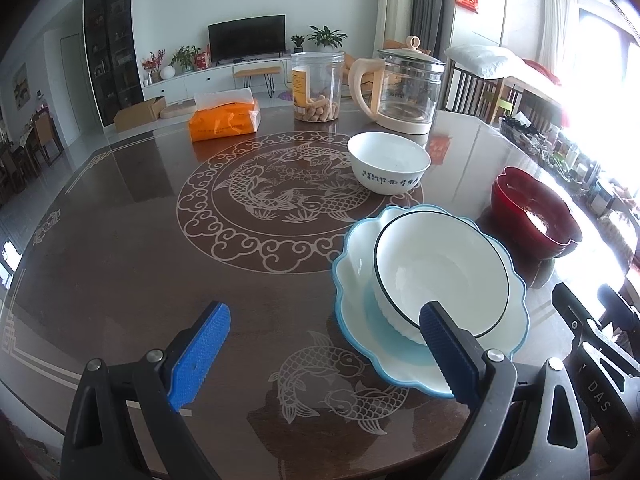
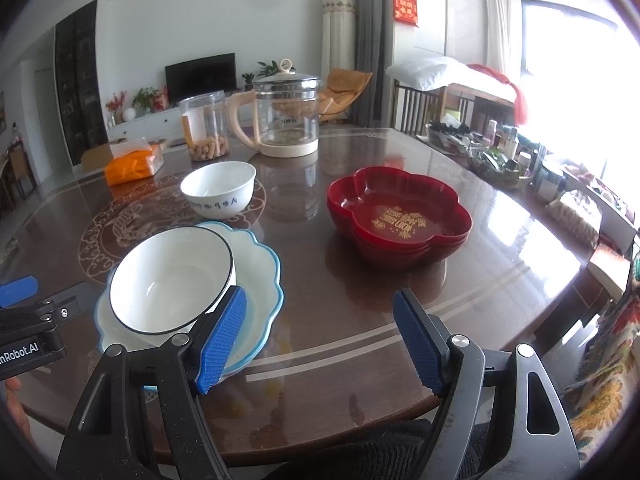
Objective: Organize plates and bowls
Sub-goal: 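Withdraw both grippers from the nested bowls, then reach both grippers to the white bowl with blue lettering and close on its rim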
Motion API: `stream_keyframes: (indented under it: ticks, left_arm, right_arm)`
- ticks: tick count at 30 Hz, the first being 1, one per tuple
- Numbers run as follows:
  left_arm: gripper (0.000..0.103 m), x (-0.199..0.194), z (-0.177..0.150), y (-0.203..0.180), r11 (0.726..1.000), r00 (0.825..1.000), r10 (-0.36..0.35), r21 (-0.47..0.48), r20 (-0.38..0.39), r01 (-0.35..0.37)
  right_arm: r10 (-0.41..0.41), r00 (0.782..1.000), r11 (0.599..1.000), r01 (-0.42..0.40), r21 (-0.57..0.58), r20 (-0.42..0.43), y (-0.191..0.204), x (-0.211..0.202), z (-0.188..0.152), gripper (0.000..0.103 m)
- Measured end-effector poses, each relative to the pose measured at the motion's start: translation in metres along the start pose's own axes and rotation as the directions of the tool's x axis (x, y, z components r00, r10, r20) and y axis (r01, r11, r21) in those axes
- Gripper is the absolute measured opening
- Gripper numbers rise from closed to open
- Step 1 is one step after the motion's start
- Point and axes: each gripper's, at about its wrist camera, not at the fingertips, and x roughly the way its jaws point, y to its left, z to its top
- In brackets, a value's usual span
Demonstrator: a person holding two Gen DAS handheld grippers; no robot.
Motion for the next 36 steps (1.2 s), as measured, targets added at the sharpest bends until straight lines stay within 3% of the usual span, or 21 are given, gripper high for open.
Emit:
stream_keyframes:
  ticks: [16,25,32,36]
  left_arm:
    - [0.095,0.007,-0.004,0.017,0.999,1.000,-0.012,-0.044,-0.025,0.010]
    - [0.095,0.018,0.022,0.042,0.997,0.996,-0.068,-0.036,-0.063,0.066]
    - [0.095,0.014,0.046,0.065,1.000,1.000,0.021,-0.009,-0.017,-0.021]
    - [0.095,0.009,0.054,0.066,1.000,0.999,0.030,-0.005,0.012,-0.030]
  right_arm:
    - [-0.003,1.000,1.000,0.003,-0.005,-0.003,0.001,0.001,-0.001,0.079]
    - [0.055,0.998,0.998,-0.055,0.011,-0.014,-0.004,0.004,0.000,0.079]
    - [0.086,0.996,0.996,-0.086,0.005,0.001,-0.009,-0.002,0.009,0.079]
    - [0.093,0.996,0.996,-0.093,-0.006,-0.004,-0.010,-0.002,0.019,0.079]
